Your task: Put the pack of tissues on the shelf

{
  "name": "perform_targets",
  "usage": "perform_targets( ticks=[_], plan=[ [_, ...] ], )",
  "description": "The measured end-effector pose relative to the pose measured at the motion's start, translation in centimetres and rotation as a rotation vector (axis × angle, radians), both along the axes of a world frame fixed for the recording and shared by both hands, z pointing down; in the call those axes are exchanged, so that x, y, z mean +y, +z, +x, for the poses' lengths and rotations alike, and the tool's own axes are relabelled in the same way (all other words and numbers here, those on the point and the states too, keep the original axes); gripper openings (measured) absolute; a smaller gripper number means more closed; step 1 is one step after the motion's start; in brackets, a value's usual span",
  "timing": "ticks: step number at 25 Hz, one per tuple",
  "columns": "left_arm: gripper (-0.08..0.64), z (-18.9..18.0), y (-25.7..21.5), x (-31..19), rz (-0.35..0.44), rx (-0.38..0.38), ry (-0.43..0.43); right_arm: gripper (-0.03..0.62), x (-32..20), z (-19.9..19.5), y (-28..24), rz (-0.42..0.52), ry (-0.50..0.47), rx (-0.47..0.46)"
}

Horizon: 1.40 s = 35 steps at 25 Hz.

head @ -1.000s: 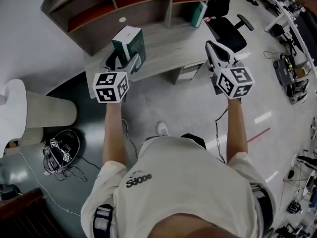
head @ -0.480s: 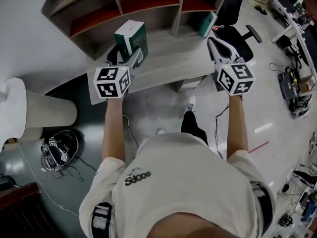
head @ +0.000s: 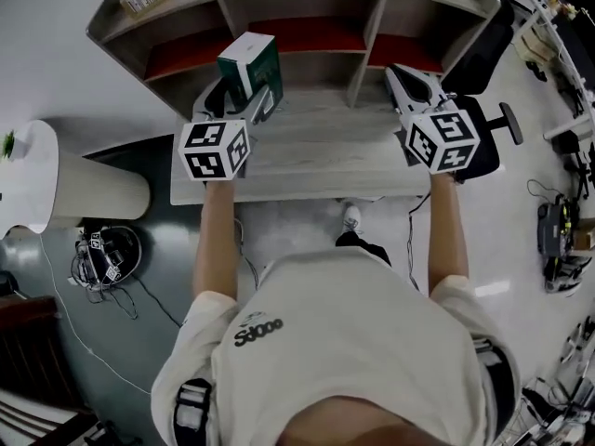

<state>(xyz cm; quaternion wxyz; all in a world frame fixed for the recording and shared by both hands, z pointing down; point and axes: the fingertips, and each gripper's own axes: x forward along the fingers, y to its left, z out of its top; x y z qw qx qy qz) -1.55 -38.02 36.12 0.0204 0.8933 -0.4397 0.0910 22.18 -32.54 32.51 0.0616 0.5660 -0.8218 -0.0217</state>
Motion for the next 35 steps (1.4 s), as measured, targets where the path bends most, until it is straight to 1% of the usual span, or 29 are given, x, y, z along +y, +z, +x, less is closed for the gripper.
perform_targets(
  ticks=[4, 7, 10, 14, 17, 21, 25, 27, 32, 35],
  plan=[
    [0.334, 2.2, -1.1, -2.7, 0.006, 0.004, -0.077, 0.003, -4.7, 2.0, -1.1, 0.009, -0.080, -0.016],
    [0.334, 3.4, -1.6, -4.4, 0.010, 0.006, -0.126, 0.003, -7.3, 2.3, -1.3, 0.011, -0.153, -0.024],
    [0.334, 4.2, -1.8, -5.8, 0.012, 0.010, -0.181, 0.003, -9.2, 2.1, -1.1, 0.009, -0.220, -0.017],
    [0.334, 5.2, -1.9, -7.2, 0.020, 0.015, -0.254, 0.003, -11.0, 2.4, -0.4, -0.012, -0.286, -0.033],
    [0.334, 5.8, -1.8, -8.1, 0.030, 0.014, -0.285, 0.003, -12.1, 2.4, 0.1, -0.025, -0.322, -0.026],
    [0.334, 5.4, -1.1, -9.6, 0.027, 0.039, -0.324, 0.003, -13.0, 1.9, 0.3, -0.024, -0.335, -0.019],
    [0.334, 5.0, -0.8, -11.7, 0.041, 0.067, -0.358, 0.003, -13.7, 1.3, 0.4, -0.027, -0.327, -0.026],
    [0.334, 4.7, -0.7, -12.6, 0.055, 0.068, -0.371, 0.003, -13.9, 0.8, 0.4, -0.029, -0.320, -0.026],
    [0.336, 4.8, -0.5, -14.4, 0.117, 0.061, -0.378, 0.003, -14.7, -0.7, 0.5, -0.031, -0.295, -0.038],
    [0.336, 4.4, 0.0, -15.3, 0.126, 0.046, -0.401, 0.003, -14.6, -1.7, 0.8, -0.036, -0.285, -0.031]
  ],
)
